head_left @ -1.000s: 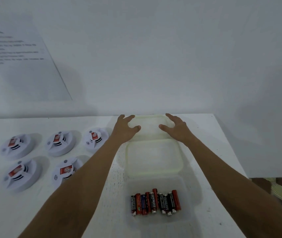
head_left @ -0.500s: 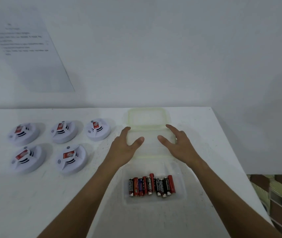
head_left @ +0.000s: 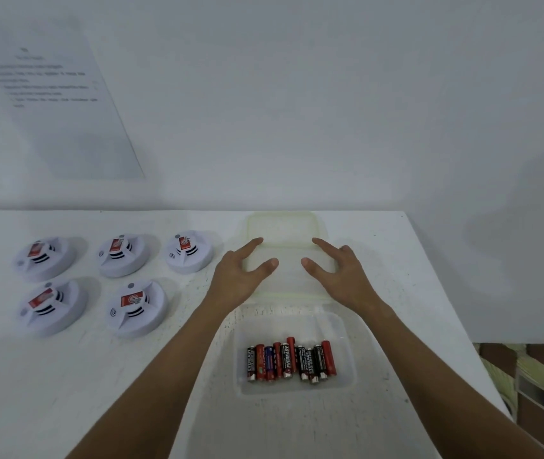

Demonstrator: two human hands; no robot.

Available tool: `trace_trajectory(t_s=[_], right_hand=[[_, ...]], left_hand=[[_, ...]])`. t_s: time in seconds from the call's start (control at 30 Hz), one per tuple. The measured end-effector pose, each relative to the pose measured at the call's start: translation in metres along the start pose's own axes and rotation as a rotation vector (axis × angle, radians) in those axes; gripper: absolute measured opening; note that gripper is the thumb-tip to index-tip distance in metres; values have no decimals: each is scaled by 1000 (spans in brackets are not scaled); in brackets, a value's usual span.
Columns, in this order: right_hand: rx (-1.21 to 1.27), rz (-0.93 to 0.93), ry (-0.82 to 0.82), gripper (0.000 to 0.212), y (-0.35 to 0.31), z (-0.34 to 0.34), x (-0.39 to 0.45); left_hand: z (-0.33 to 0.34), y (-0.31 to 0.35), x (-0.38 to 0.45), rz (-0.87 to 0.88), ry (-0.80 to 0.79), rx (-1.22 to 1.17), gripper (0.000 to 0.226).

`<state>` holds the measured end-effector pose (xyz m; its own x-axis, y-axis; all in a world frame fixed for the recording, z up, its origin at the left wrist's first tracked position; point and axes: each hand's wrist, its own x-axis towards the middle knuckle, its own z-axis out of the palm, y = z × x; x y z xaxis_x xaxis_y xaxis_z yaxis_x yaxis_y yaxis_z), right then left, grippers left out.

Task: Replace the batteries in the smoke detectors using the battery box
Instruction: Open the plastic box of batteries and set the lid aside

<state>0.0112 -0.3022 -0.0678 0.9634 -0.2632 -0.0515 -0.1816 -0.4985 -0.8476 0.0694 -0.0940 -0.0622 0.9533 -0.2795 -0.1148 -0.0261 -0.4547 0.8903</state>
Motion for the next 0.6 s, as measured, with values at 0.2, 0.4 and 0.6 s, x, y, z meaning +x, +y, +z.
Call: trace_trajectory(t_s=[0.2,0.4,0.6], right_hand=[[-141,-207,-81,35,0,0,4],[-103,-118,-74,38,-3,-8,6],[-36,-54,-146,54,-3,-4,-2]], left_hand=[[-10,0,-6,-1,-222,187,93],[-25,14,8,68,-175,315,98],[-1,5,-12,18,-30,276,64]])
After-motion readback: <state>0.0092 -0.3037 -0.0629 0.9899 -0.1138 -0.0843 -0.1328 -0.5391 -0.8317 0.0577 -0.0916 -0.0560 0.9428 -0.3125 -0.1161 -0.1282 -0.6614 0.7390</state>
